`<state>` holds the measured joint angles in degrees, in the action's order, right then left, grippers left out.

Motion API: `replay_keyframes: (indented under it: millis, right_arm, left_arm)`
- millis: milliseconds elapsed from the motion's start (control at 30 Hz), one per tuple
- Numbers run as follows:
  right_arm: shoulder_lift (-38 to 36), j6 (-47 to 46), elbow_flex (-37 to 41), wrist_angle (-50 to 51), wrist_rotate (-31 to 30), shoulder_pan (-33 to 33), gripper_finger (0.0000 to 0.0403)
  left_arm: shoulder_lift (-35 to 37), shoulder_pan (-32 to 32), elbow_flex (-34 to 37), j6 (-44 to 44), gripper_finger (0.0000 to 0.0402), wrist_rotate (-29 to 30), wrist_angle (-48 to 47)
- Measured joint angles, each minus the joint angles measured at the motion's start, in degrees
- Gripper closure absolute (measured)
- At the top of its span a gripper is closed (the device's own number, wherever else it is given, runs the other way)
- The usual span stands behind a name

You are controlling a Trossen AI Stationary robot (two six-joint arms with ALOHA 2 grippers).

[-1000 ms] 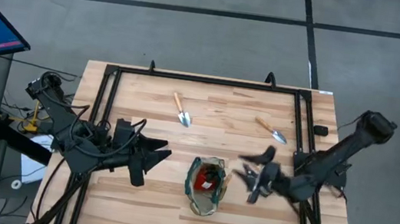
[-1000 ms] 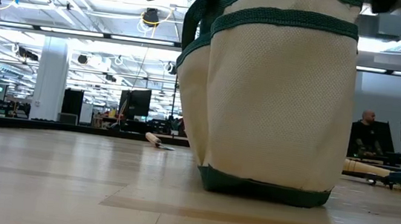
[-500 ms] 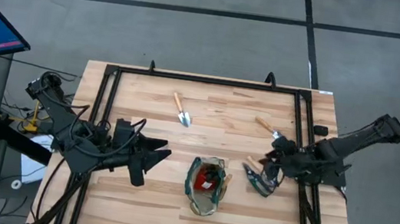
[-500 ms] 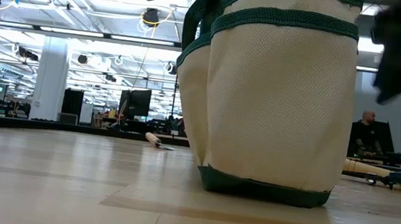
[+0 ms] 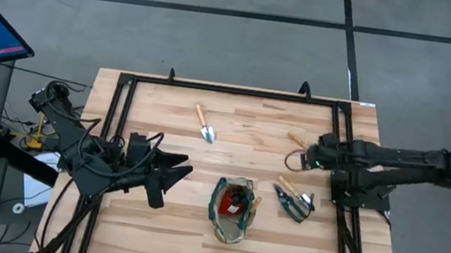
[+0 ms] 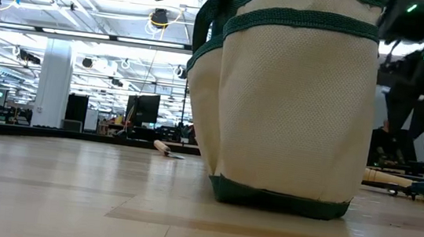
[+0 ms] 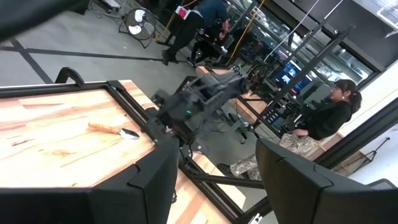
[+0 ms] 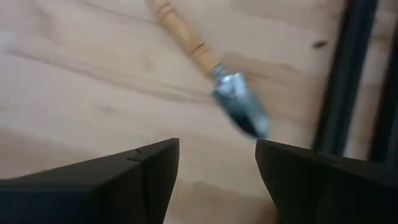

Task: Pick & Place Garden tools in Gardening bag
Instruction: Put the brown trowel into the green gardening bag

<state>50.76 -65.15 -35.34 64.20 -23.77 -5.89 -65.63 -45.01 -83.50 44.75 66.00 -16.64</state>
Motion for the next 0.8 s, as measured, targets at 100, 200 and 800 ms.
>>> replay_keyframes:
  millis: [100,200,800]
  right_arm:
    - [1.9,9.2,0.0,-2.6,2.2,-7.3,0.0197]
    - [4.2,18.8,0.0,-8.2,6.1,-13.2,0.0193]
    - [27.2,51.9,-7.9,-17.0,10.2,-27.2,0.0159]
  left_arm:
    - [0.0,0.0,0.0,0.0,0.0188,0.0,0.0]
    - [0.0,0.0,0.0,0.0,0.0188,0.0,0.0]
    - [0.0,0.0,0.0,-2.3,0.0188,0.0,0.0]
